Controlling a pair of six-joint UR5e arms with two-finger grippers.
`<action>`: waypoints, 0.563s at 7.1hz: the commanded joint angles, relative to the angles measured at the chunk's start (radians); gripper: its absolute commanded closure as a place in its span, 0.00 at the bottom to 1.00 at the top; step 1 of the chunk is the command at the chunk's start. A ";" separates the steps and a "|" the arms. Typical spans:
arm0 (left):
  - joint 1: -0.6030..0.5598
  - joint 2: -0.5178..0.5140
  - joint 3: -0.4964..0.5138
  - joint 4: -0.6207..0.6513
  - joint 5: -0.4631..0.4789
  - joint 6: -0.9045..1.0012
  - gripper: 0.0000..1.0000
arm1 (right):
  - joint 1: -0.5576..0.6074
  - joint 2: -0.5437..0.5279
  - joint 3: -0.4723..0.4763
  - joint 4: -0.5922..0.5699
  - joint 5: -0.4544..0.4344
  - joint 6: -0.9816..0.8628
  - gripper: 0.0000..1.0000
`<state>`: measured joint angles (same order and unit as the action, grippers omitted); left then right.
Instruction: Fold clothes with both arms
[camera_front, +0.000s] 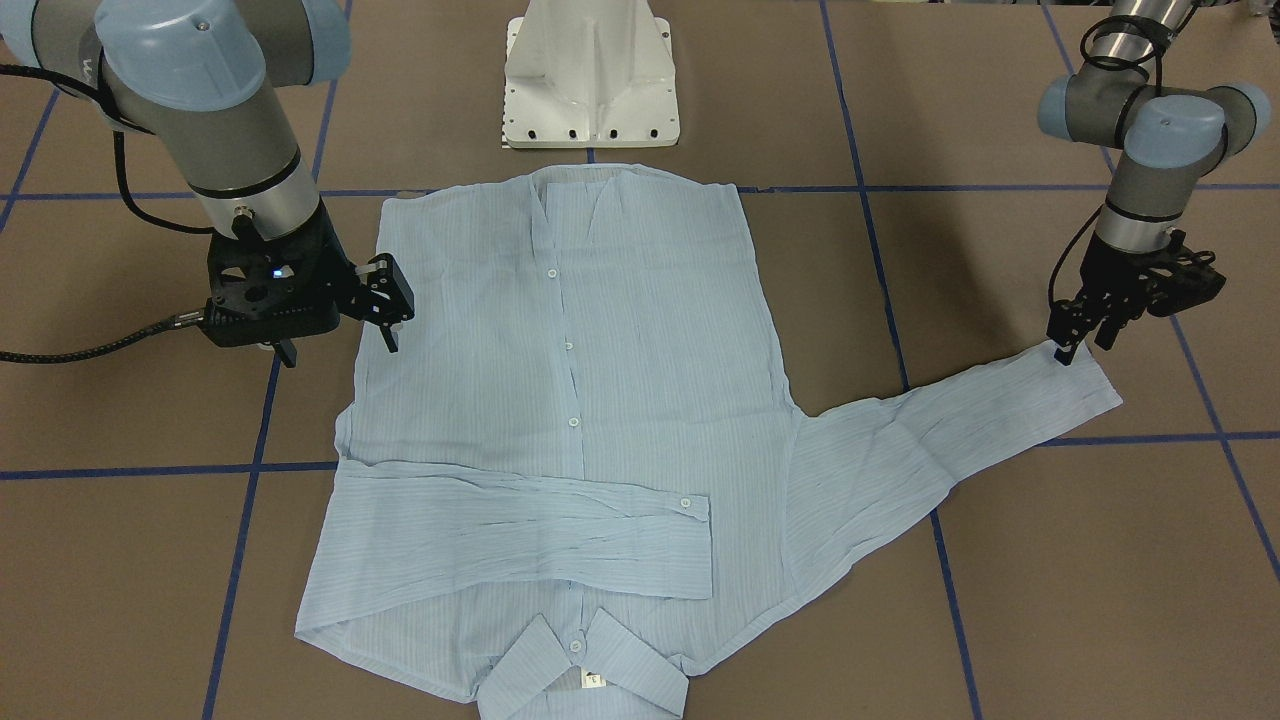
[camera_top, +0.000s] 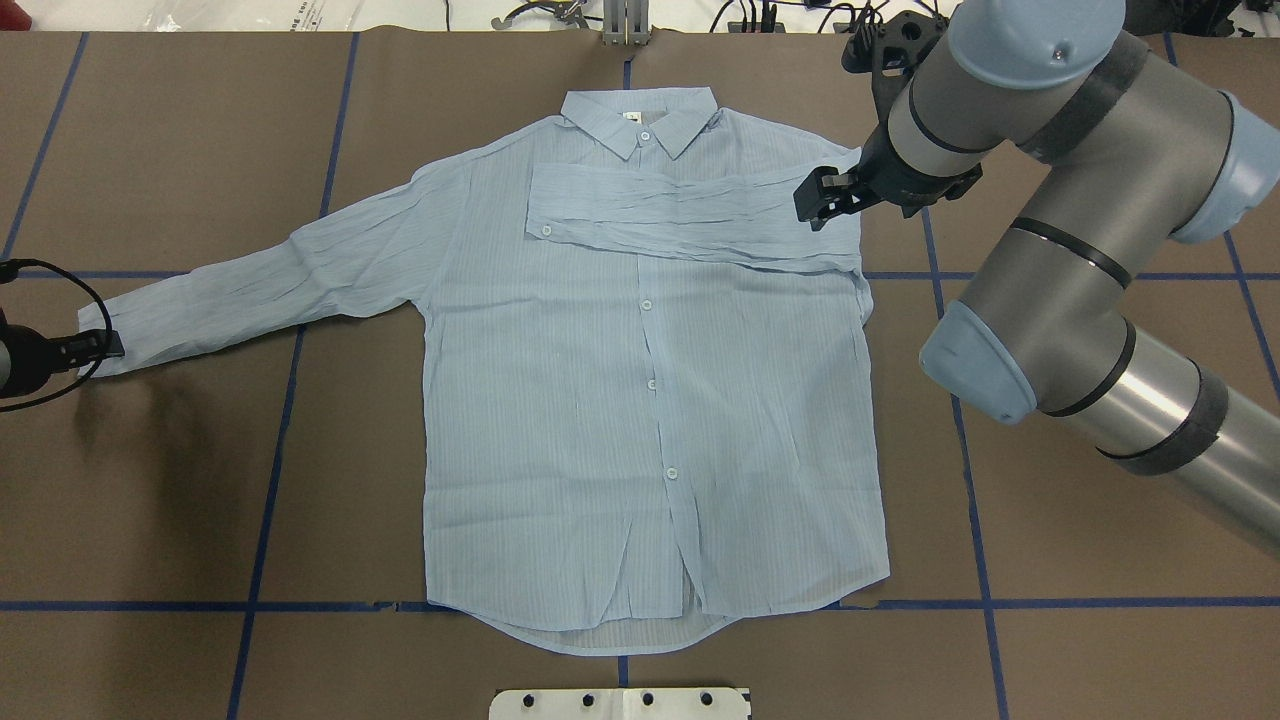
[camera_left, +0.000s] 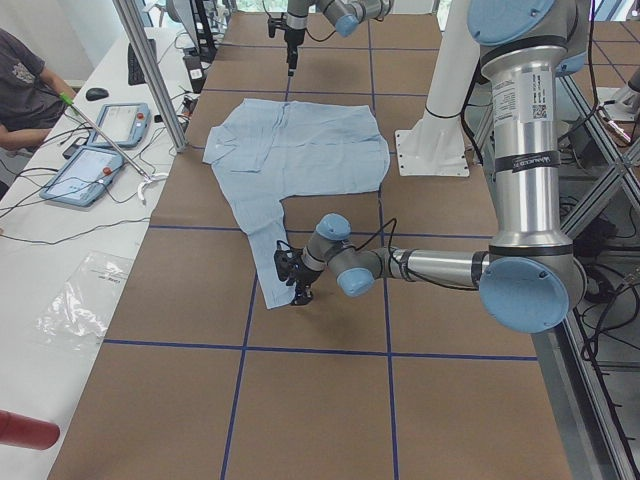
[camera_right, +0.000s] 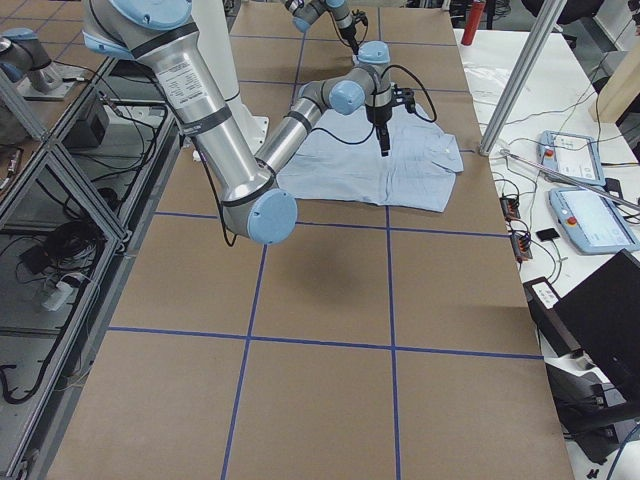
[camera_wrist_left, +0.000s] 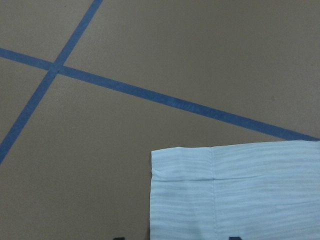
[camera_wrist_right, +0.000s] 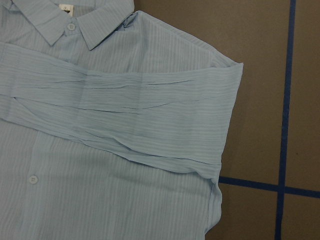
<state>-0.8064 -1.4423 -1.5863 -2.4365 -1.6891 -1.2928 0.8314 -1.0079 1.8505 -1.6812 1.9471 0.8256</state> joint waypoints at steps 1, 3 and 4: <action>0.001 0.009 -0.006 0.002 -0.001 0.000 0.33 | -0.002 0.002 0.001 0.002 0.001 0.001 0.00; -0.002 0.014 -0.009 0.002 0.000 0.000 0.33 | -0.002 0.002 -0.001 0.002 -0.001 0.001 0.00; -0.002 0.014 -0.009 0.002 -0.001 0.000 0.34 | -0.002 0.002 -0.001 0.002 -0.001 0.001 0.00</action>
<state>-0.8079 -1.4290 -1.5946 -2.4345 -1.6898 -1.2931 0.8299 -1.0063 1.8502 -1.6798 1.9468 0.8268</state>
